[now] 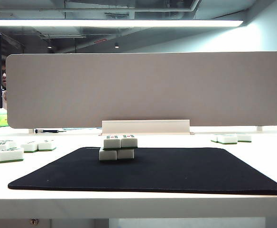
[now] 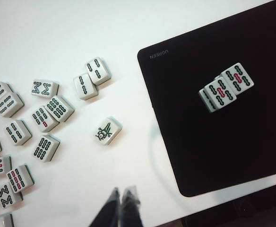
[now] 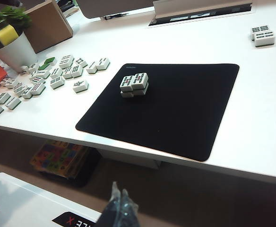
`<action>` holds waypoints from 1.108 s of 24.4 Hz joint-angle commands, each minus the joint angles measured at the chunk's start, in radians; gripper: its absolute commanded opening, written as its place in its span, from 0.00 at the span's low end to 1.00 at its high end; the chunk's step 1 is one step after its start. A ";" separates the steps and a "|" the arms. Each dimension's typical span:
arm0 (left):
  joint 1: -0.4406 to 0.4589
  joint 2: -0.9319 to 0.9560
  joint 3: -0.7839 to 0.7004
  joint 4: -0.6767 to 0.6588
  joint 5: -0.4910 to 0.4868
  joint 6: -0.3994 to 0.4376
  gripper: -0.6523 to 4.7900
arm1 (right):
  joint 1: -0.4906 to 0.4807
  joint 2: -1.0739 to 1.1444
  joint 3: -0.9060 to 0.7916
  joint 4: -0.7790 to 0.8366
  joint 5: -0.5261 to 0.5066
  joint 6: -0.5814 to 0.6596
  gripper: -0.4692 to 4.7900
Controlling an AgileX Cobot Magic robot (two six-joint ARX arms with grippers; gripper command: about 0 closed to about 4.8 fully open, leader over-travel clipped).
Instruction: Arrange four mahjong tiles into a neat stack, creating two layers of paired tiles.
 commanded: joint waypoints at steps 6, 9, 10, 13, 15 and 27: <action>0.000 -0.070 0.003 -0.004 -0.004 0.005 0.13 | 0.000 -0.013 0.003 0.014 -0.004 -0.003 0.09; 0.000 -0.070 0.003 -0.004 -0.009 0.018 0.13 | 0.000 -0.013 0.003 0.014 -0.004 -0.003 0.09; 0.000 -0.069 0.003 -0.004 -0.018 0.027 0.13 | 0.000 -0.013 0.003 0.014 -0.004 -0.003 0.09; 0.000 -0.070 0.003 -0.004 -0.019 0.013 0.13 | 0.000 -0.013 0.003 0.014 -0.004 -0.003 0.09; 0.000 -0.069 0.003 -0.004 -0.019 0.013 0.13 | 0.000 -0.013 0.003 0.014 -0.004 -0.003 0.09; 0.000 -0.198 -0.224 0.430 -0.029 0.016 0.13 | 0.000 -0.013 0.003 0.014 -0.004 -0.003 0.09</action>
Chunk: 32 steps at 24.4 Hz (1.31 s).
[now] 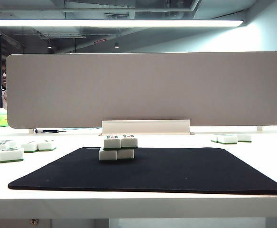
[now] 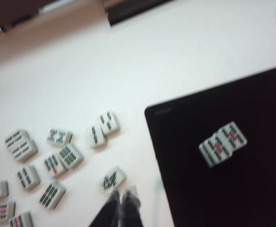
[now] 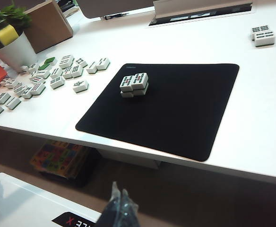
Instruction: Arrange four mahjong tiles into a neat stack, creating two layers of paired tiles.
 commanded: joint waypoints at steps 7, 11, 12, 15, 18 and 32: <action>0.076 -0.305 -0.532 0.534 0.005 -0.053 0.13 | 0.000 -0.013 0.003 0.014 -0.005 -0.003 0.09; 0.160 -0.428 -0.761 0.641 0.003 -0.072 0.13 | 0.000 -0.013 0.003 0.014 -0.004 -0.003 0.09; 0.179 -0.469 -0.834 0.675 0.003 -0.072 0.13 | 0.000 -0.013 0.003 0.014 -0.005 -0.003 0.09; 0.216 -0.548 -0.971 0.751 0.004 -0.073 0.13 | 0.000 -0.013 0.003 0.015 -0.004 -0.003 0.09; 0.272 -0.653 -1.131 0.815 0.005 -0.096 0.13 | 0.000 -0.013 0.003 0.015 -0.005 -0.003 0.09; 0.470 -1.159 -1.783 1.096 0.053 -0.244 0.13 | 0.000 -0.013 0.003 0.015 -0.005 -0.003 0.09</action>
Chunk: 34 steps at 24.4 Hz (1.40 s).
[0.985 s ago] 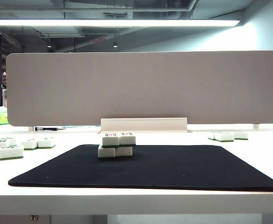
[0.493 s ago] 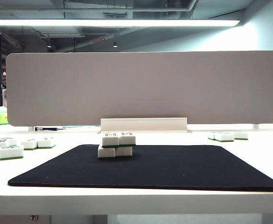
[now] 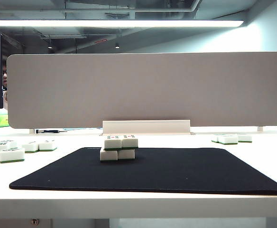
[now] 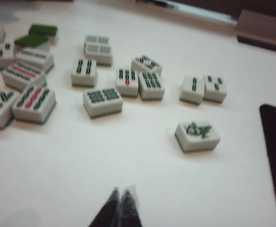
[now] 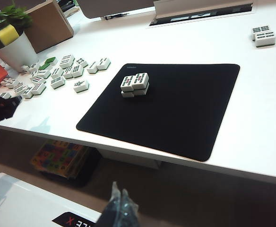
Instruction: Arrange four mahjong tiles into a neat stack, creating two layers of paired tiles.
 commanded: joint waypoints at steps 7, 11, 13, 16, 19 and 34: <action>0.073 -0.150 -0.045 -0.071 0.015 0.006 0.13 | -0.001 -0.013 0.003 0.015 -0.004 -0.003 0.09; 0.077 -0.210 -0.045 -0.095 0.088 0.096 0.13 | 0.000 -0.013 0.003 0.016 -0.004 -0.003 0.09; 0.077 -0.235 -0.045 -0.101 0.129 0.140 0.13 | 0.000 -0.013 0.003 0.016 -0.004 -0.003 0.09; 0.077 -0.234 -0.045 -0.108 0.182 0.185 0.13 | -0.001 -0.013 0.003 0.016 -0.004 -0.003 0.09; 0.077 -0.234 -0.045 -0.108 0.184 0.185 0.13 | -0.001 -0.013 0.003 0.016 -0.004 -0.003 0.09; 0.076 -0.234 -0.045 -0.101 0.187 0.176 0.13 | 0.000 -0.013 0.003 0.016 -0.004 -0.003 0.09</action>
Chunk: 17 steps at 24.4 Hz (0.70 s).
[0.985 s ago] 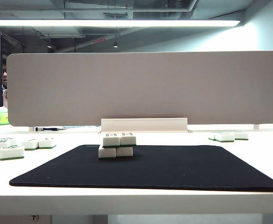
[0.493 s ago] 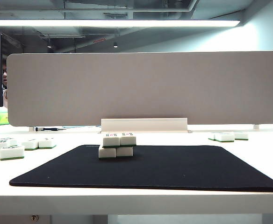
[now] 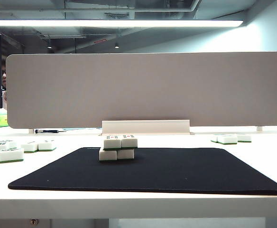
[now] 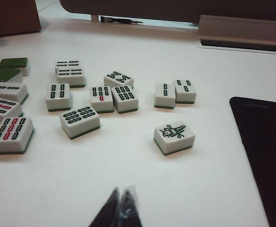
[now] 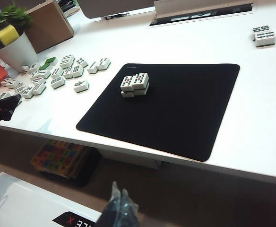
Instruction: Arrange four mahjong tiles into a neat stack, creating two layers of paired tiles.
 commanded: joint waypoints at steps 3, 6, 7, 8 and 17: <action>0.001 0.000 -0.002 -0.010 0.007 0.002 0.13 | 0.000 -0.013 0.003 0.015 -0.002 -0.003 0.09; 0.001 0.000 -0.002 -0.011 0.006 0.002 0.13 | 0.000 -0.013 0.003 0.015 -0.002 -0.003 0.09; 0.001 0.000 -0.002 -0.011 0.007 0.002 0.13 | 0.000 -0.013 0.003 0.015 -0.002 -0.003 0.09; 0.001 0.000 -0.002 -0.011 0.006 0.002 0.13 | 0.000 -0.013 0.003 0.016 -0.002 -0.008 0.09; 0.001 0.000 -0.002 -0.010 0.006 0.002 0.13 | -0.043 -0.013 -0.184 0.408 0.187 -0.023 0.09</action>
